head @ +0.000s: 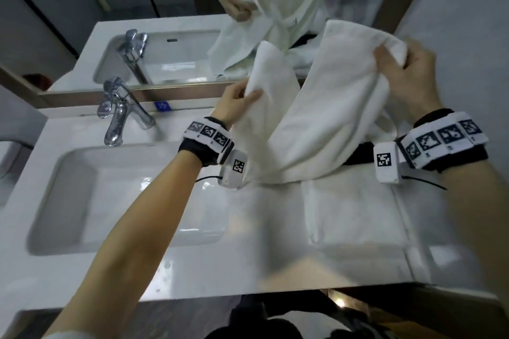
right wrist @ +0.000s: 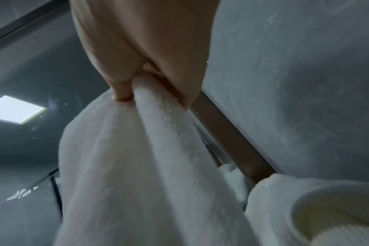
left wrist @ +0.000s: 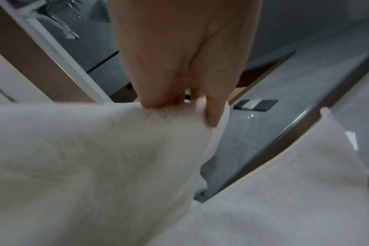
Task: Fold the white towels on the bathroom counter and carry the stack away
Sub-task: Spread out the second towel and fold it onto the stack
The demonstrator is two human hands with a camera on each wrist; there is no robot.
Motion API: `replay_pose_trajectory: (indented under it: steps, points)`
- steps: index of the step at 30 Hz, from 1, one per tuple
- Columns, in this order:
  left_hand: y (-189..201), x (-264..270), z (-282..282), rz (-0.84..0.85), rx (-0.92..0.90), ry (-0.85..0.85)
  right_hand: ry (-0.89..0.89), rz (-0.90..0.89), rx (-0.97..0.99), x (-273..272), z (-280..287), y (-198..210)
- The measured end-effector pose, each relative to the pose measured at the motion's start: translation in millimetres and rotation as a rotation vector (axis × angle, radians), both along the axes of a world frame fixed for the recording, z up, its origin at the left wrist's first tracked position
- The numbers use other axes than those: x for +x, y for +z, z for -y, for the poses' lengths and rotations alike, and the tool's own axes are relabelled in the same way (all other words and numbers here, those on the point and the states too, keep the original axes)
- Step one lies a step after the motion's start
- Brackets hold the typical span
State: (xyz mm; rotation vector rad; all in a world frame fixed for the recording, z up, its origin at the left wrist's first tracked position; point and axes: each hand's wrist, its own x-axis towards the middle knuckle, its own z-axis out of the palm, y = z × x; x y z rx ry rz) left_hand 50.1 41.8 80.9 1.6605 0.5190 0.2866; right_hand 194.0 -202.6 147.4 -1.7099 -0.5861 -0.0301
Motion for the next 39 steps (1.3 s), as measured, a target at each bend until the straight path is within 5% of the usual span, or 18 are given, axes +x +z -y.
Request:
replay_pose_trajectory:
  steps: [4,9,14,22,31,36,39]
  points:
    - [-33.5,-7.8,5.1,-0.161,0.098,-0.159,0.178,-0.051,-0.118,-5.7,1.5,-13.1]
    - [-90.5,-41.0,-28.1,-0.385,0.243,0.193,0.35,-0.084,-0.373,-11.3,2.7,-36.7]
    - [-128.1,-73.4,-46.7,-0.699,0.086,0.348,0.539,-0.051,-0.472,-22.6,-14.9,-45.0]
    - [-146.6,-81.4,-60.9,-0.839,-0.224,0.315,0.805,-0.025,-0.565,-55.4,-57.8,-42.3]
    - [-130.1,-105.3,-75.7,-0.779,-0.612,0.339,0.985,-0.072,-0.532,-86.7,-112.5,-42.0]
    - [-109.2,-108.9,-75.5,-0.411,-0.796,0.456,1.039,-0.05,-0.596,-100.2,-138.1,-53.1]
    - [-98.0,-112.2,-74.2,-0.4,-0.675,0.464,1.055,-0.051,-0.656,-106.9,-150.3,-59.0]
